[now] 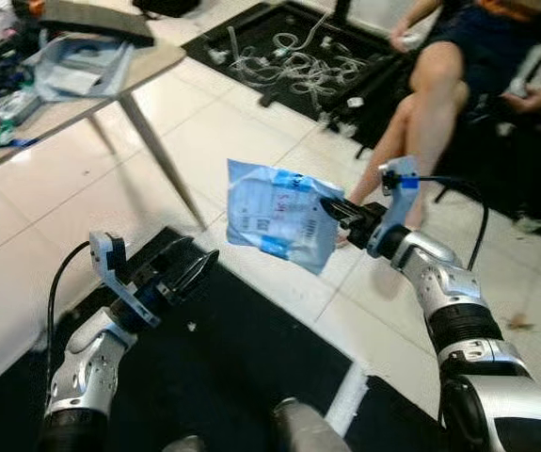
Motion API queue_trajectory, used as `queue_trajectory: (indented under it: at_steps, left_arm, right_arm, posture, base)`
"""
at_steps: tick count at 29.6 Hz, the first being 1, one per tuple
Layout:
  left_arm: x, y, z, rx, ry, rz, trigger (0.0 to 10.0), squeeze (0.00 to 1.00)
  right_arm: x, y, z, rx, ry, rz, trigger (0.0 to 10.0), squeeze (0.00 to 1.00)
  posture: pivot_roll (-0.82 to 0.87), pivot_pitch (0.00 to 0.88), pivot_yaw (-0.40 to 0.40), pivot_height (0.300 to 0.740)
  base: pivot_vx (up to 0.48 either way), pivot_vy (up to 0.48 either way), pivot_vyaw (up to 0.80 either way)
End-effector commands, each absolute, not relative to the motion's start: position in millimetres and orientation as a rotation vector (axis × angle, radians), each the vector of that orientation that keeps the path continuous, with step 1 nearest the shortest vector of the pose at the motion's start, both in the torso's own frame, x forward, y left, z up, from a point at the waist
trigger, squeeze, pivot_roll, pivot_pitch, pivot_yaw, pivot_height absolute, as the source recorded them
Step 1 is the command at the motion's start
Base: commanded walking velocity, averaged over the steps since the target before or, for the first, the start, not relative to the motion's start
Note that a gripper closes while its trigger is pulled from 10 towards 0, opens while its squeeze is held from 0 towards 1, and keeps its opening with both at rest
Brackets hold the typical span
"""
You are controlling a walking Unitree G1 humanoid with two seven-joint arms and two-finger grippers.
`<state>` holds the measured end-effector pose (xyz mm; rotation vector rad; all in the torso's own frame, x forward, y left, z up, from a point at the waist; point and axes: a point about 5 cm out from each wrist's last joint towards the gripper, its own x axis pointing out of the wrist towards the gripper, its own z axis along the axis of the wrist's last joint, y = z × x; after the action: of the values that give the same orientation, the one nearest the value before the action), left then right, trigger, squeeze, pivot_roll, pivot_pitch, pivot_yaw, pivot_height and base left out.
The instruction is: Picking trash to rubbish bin
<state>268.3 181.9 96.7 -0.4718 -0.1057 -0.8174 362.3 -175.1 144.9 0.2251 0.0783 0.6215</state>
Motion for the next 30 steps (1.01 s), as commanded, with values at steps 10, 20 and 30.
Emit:
queue_trajectory:
  at_steps: [10, 20, 30]
  left_arm:
    - [265.6, 185.3, 90.5, -0.465, -0.081, -0.798, 10.0, 0.00]
    - [265.6, 184.8, 89.8, -0.461, -0.079, -0.800, 10.0, 0.00]
    - [265.9, 184.3, 89.9, -0.458, -0.078, -0.802, 10.0, 0.00]
  right_arm:
    - [359.9, -176.8, 138.1, 0.240, 0.090, 0.606, 10.0, 0.00]
    - [360.5, -176.8, 138.2, 0.239, 0.087, 0.603, 10.0, 0.00]
    - [361.0, -178.5, 138.2, 0.238, 0.087, 0.596, 10.0, 0.00]
  posture:
    - [0.00, 0.130, -0.006, 0.740]
    - [0.00, 0.124, -0.006, 0.740]
    - [0.00, 0.130, -0.004, 0.740]
  base:
    - [0.000, 0.000, -0.77]
    - [0.000, 0.000, -0.77]
    - [0.000, 0.000, -0.77]
